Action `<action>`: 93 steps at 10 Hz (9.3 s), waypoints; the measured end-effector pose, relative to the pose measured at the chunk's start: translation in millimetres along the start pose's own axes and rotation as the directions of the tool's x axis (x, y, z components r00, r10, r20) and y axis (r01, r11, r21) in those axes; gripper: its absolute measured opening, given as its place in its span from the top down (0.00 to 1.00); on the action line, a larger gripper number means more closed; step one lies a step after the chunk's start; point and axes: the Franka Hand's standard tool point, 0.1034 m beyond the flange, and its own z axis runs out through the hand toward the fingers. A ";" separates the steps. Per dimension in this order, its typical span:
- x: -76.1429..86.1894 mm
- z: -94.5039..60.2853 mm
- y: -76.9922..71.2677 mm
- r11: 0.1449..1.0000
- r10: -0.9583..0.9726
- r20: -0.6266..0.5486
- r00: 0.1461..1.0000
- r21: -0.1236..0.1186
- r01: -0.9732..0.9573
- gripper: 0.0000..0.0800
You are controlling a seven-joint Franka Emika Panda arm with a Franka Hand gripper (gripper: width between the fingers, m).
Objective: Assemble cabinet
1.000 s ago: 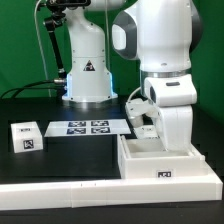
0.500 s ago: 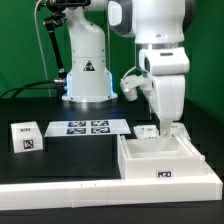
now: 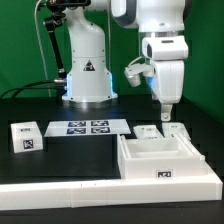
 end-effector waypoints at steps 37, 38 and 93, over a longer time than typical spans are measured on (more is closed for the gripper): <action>-21.0 15.2 -17.3 0.998 0.050 -0.008 0.999 0.023 -0.050 0.91; -20.3 10.6 -1.6 0.999 0.046 -0.006 0.999 0.023 -0.046 0.91; -42.4 -20.2 41.6 0.989 0.128 -0.025 0.992 -0.069 -0.129 0.00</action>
Offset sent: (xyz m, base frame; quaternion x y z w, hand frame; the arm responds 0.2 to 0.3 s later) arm 0.0000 0.0000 0.0000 0.0000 0.0000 0.0000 1.0000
